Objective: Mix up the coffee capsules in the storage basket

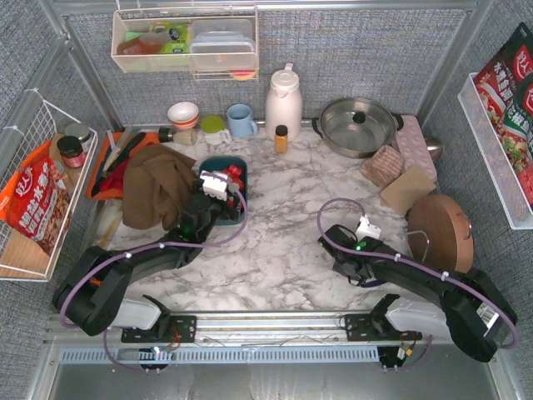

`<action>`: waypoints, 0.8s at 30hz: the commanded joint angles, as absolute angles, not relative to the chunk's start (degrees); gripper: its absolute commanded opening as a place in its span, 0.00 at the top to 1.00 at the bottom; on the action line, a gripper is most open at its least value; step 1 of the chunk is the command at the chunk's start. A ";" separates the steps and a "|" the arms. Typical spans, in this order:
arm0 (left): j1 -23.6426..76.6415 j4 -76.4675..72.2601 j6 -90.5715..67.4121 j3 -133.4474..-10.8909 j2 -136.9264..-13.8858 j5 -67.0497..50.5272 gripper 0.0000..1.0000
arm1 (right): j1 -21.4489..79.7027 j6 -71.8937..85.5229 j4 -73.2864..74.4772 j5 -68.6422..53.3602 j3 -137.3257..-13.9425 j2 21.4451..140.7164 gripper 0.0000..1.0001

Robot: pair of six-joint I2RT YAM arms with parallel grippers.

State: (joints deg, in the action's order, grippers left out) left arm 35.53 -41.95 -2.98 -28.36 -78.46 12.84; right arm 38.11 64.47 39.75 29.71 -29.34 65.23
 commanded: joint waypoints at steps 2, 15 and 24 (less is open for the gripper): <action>35.51 -44.44 -2.52 -28.65 -78.40 9.55 0.01 | 38.16 61.76 35.94 27.91 -29.43 67.61 0.47; 35.51 -45.87 -1.73 -28.65 -78.01 7.18 0.01 | 38.20 47.42 28.18 20.53 -28.29 59.23 0.65; 39.23 -56.84 13.38 -25.56 -79.11 -16.62 0.01 | 38.08 32.26 26.21 14.25 -37.86 53.79 0.65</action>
State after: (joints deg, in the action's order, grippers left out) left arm 36.47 -47.20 2.46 -27.73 -78.54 -1.67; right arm 38.15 41.32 29.65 19.33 -34.00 54.76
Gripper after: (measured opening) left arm 0.994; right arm 0.430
